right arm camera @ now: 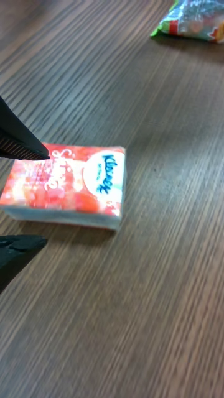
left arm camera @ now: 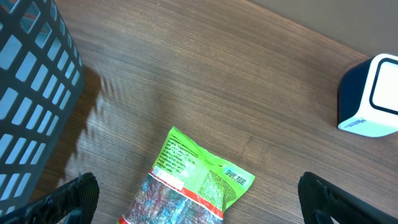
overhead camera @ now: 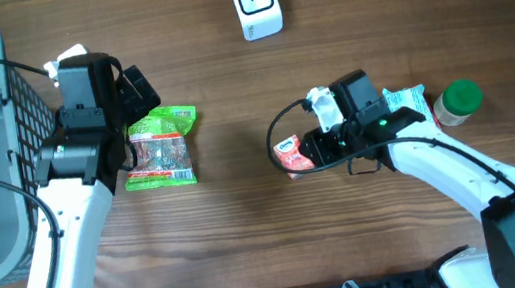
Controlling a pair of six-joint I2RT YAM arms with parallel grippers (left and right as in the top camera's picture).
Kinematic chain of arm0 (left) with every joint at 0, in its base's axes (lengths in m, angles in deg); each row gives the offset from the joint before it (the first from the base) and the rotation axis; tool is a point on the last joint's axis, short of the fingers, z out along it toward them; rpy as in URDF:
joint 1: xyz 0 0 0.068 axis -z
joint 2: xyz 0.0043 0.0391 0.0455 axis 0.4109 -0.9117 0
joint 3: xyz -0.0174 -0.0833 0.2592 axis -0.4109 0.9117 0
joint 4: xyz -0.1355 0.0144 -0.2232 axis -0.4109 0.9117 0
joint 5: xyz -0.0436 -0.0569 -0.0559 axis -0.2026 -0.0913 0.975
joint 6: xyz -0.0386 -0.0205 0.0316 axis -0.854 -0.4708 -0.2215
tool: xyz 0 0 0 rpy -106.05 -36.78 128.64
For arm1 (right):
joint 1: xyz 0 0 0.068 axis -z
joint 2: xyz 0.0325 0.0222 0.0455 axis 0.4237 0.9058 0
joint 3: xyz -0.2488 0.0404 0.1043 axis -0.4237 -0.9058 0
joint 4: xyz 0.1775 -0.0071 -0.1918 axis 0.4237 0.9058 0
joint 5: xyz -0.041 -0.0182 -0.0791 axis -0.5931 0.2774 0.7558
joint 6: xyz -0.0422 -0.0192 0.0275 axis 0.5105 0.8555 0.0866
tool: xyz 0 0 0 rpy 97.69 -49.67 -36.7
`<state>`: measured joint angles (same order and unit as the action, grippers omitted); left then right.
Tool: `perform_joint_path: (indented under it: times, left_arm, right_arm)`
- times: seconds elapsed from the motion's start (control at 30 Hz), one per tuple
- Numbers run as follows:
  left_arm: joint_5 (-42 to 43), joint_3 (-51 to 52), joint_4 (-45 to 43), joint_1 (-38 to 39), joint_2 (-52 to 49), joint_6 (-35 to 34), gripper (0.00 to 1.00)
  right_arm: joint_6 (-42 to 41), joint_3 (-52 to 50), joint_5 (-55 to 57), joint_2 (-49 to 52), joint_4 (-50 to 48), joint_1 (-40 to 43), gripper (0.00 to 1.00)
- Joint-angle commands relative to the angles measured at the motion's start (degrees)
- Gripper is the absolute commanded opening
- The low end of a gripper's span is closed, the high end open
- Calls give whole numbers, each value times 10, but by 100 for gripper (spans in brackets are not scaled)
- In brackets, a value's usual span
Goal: Scan the item barcode
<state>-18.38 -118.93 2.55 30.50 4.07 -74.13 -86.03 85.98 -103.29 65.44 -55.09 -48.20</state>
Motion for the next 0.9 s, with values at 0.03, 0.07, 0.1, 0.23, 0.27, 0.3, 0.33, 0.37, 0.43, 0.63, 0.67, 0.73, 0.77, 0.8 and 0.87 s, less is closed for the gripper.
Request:
perform_joint_path:
  times: [0.03,0.07,0.1,0.23,0.27,0.3,0.33,0.37,0.43,0.63,0.67,0.73,0.77,0.8,0.87]
  left_arm:
    - [-9,-6,-2,-3,0,3,100]
    - [-9,-6,-2,-3,0,3,100]
    - [-9,-6,-2,-3,0,3,100]
    - [-9,-6,-2,-3,0,3,100]
    - [-9,-6,-2,-3,0,3,100]
    - [-9,-6,-2,-3,0,3,100]
    - [-9,-6,-2,-3,0,3,100]
    - [-9,-6,-2,-3,0,3,100]
    - [-9,-6,-2,-3,0,3,100]
    - [-9,-6,-2,-3,0,3,100]
    - [-9,-6,-2,-3,0,3,100]
    - [-9,-6,-2,-3,0,3,100]
    - [-9,-6,-2,-3,0,3,100]
    - [-9,-6,-2,-3,0,3,100]
    - [-9,-6,-2,-3,0,3,100]
  right_arm:
    - [-9,-7,1,5,-6,-7,40]
    - [-9,-7,1,5,-5,-7,40]
    - [-9,-7,1,5,-5,-7,40]
    - [-9,-7,1,5,-6,-7,40]
    - [-9,-7,1,5,-6,-7,40]
    - [-8,-7,1,5,-6,-7,40]
    - [-9,-7,1,5,-6,-7,40]
    - [-9,-7,1,5,-5,-7,40]
    - [-9,-7,1,5,-5,-7,40]
    - [-9,-7,1,15,-6,-7,40]
    - [-9,-7,1,20,-6,-7,40]
    - [-9,-7,0,32,-7,-7,42]
    - [-9,-7,1,40,-8,-7,42]
    - [-9,-7,0,45,-9,-7,43]
    - [-9,-7,1,58,-12,-7,43]
